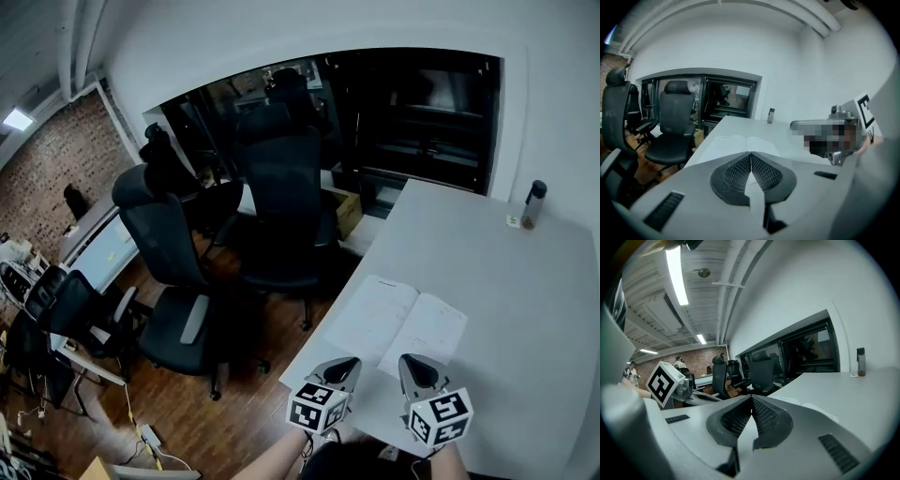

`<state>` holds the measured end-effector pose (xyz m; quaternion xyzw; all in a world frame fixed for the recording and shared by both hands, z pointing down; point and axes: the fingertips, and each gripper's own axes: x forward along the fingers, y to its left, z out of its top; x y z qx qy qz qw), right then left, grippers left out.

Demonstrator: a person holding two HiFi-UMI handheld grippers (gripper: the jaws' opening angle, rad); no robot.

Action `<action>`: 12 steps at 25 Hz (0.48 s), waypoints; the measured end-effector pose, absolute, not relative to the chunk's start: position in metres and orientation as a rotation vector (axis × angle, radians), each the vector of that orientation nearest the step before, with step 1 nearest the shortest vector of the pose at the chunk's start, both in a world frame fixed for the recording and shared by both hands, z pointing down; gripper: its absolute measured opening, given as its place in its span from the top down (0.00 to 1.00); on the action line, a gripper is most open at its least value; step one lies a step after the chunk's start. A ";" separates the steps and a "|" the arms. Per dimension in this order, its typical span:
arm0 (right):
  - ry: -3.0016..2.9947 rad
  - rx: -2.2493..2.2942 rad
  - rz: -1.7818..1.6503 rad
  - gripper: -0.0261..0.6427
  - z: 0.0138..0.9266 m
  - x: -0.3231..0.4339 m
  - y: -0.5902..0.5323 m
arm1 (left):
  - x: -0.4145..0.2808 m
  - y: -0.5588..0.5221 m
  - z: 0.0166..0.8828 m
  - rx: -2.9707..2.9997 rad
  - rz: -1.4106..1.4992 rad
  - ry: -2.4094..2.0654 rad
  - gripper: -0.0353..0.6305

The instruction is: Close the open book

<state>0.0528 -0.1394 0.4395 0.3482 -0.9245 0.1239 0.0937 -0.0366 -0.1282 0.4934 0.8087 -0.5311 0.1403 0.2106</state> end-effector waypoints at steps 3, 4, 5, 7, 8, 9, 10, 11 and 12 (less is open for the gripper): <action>-2.712 1.006 0.370 0.96 0.455 0.040 -0.147 | -0.050 -0.141 0.507 2.228 0.408 -1.477 0.94; -2.697 0.997 0.371 0.96 0.461 0.035 -0.150 | -0.054 -0.146 0.512 2.228 0.417 -1.473 0.94; -2.680 0.990 0.371 0.96 0.467 0.029 -0.153 | -0.058 -0.150 0.517 2.231 0.427 -1.465 0.94; -2.634 0.982 0.370 0.96 0.482 0.016 -0.161 | -0.067 -0.158 0.527 2.233 0.445 -1.435 0.94; -2.609 0.978 0.371 0.96 0.489 0.008 -0.164 | -0.073 -0.162 0.533 2.231 0.456 -1.419 0.94; -2.585 0.974 0.374 0.95 0.497 0.001 -0.166 | -0.080 -0.164 0.540 2.227 0.470 -1.405 0.94; -2.560 0.974 0.379 0.95 0.504 -0.007 -0.169 | -0.087 -0.167 0.546 2.222 0.485 -1.392 0.94; -2.534 0.980 0.386 0.95 0.511 -0.013 -0.172 | -0.094 -0.170 0.552 2.220 0.495 -1.379 0.94; -2.503 0.993 0.391 0.95 0.518 -0.018 -0.175 | -0.101 -0.173 0.557 2.219 0.500 -1.365 0.94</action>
